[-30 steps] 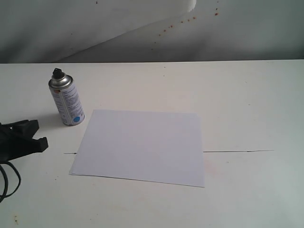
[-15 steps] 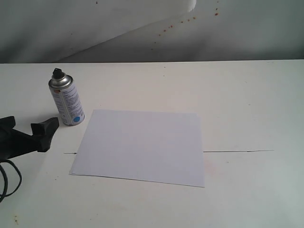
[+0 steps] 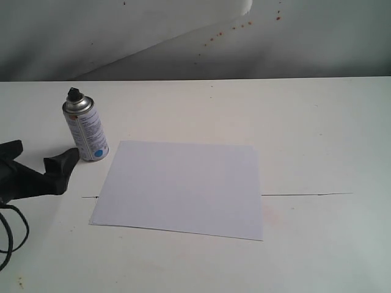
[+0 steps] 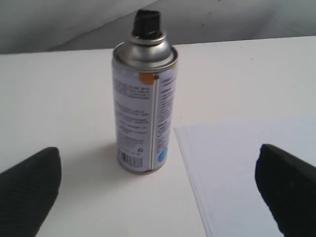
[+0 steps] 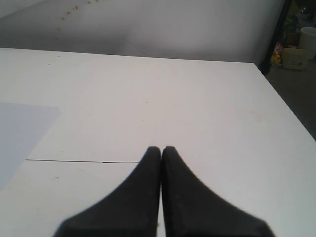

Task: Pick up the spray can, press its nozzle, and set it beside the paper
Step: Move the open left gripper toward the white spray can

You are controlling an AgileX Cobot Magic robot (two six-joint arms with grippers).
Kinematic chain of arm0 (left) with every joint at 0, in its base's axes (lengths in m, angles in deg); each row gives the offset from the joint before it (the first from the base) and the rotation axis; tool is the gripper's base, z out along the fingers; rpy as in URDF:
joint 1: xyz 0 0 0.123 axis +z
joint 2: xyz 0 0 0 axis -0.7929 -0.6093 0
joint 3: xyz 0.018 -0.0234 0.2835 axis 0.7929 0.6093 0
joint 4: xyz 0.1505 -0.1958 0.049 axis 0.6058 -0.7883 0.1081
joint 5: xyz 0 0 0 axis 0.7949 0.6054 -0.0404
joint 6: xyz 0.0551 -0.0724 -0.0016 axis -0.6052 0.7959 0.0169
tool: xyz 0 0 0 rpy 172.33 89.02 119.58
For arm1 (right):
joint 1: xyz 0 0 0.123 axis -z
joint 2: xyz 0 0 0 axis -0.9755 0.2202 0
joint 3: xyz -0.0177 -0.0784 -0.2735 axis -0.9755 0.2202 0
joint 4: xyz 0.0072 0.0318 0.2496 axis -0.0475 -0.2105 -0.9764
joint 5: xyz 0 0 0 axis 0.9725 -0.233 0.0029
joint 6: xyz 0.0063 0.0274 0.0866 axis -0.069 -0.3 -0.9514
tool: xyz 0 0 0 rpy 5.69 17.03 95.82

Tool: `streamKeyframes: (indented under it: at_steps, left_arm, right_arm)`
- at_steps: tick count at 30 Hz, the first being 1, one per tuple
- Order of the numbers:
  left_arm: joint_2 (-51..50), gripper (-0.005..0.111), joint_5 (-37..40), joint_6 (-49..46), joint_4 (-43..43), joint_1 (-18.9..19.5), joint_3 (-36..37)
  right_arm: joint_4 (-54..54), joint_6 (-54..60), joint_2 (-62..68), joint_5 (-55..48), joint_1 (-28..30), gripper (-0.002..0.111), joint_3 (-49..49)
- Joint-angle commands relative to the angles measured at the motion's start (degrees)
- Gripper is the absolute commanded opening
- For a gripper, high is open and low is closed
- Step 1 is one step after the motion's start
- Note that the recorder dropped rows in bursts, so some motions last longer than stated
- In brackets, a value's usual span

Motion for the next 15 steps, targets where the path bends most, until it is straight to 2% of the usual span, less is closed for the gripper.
streamKeyframes:
  at_steps: [1, 4, 8, 11, 15]
  left_arm:
    - [-3.38, 0.101, -6.22, -3.18, 7.45, 0.07, -0.91]
    - [-6.12, 0.101, -5.30, -3.18, 11.99, 0.07, -2.36]
    - [-7.29, 0.101, -6.17, -4.15, 12.54, 0.86, -2.74]
    - [-7.29, 0.101, -6.17, -3.74, 13.09, 4.13, -2.74]
    - [-7.29, 0.101, -5.54, -0.79, 18.62, 9.69, -3.55]
  right_arm:
    - [0.34, 0.14, -0.14, 0.34, 0.19, 0.000, 0.14]
    - [0.34, 0.14, -0.14, 0.34, 0.19, 0.000, 0.14]
    - [0.34, 0.14, -0.14, 0.34, 0.19, 0.000, 0.14]
    - [0.34, 0.14, -0.14, 0.34, 0.19, 0.000, 0.14]
    - [0.34, 0.14, -0.14, 0.34, 0.19, 0.000, 0.14]
